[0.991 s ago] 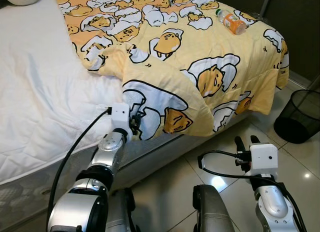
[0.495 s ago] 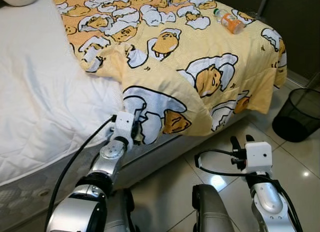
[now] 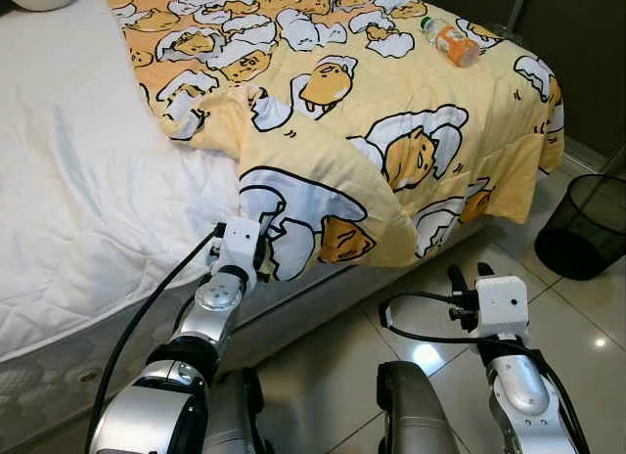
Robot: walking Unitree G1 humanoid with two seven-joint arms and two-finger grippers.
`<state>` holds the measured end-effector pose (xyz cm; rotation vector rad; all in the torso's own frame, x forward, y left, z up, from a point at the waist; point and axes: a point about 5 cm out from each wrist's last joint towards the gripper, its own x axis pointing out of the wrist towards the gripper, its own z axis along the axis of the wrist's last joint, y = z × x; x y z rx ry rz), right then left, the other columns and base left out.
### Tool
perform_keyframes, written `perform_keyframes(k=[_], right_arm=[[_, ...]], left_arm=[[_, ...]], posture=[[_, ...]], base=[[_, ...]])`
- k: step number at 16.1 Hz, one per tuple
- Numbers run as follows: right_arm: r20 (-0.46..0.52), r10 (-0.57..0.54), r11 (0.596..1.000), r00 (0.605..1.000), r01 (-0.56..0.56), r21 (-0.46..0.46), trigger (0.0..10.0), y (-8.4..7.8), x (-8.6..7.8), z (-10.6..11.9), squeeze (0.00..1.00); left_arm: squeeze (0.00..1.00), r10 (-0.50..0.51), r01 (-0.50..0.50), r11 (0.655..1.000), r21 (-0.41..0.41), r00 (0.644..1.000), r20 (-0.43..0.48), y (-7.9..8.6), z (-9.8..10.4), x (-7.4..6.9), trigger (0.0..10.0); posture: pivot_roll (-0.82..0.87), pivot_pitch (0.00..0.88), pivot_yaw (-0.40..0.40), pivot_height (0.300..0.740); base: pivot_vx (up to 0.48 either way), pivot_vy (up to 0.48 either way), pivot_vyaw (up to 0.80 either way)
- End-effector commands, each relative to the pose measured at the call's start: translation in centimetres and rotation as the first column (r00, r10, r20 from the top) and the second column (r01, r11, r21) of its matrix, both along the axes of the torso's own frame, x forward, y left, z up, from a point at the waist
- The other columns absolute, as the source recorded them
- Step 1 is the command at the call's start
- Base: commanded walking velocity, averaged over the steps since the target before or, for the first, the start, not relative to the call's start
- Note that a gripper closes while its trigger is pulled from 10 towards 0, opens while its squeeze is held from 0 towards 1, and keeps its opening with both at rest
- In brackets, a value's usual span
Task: Clean up the room
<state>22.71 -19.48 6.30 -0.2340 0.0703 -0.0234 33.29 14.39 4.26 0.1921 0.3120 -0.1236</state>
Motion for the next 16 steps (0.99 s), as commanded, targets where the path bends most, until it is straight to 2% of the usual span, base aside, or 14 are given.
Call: perform_keyframes(k=[1,9,16], right_arm=[[-0.003,0.002,1.000,1.000,-0.002,-0.005,10.0,-0.02,0.03,-0.14,0.00],[-0.010,0.006,1.000,1.000,-0.006,0.002,10.0,0.25,0.02,-0.40,0.00],[-0.019,0.012,1.000,1.000,-0.012,-0.005,10.0,0.20,0.00,-0.63,0.00]], left_arm=[[0.00,-0.008,0.007,1.000,0.018,1.000,0.017,0.12,0.16,0.06,10.0],[0.00,0.021,-0.019,0.997,-0.069,0.999,0.035,-0.11,0.39,0.10,10.0],[0.00,0.046,-0.045,0.996,-0.073,0.999,0.021,0.19,0.12,-0.03,10.0]], posture=[[-0.24,0.000,0.053,0.595],[-0.23,0.000,0.053,0.595],[-0.23,0.001,0.049,0.595]], base=[[0.000,0.000,0.00],[0.000,0.000,0.00],[-0.424,0.000,0.00]])
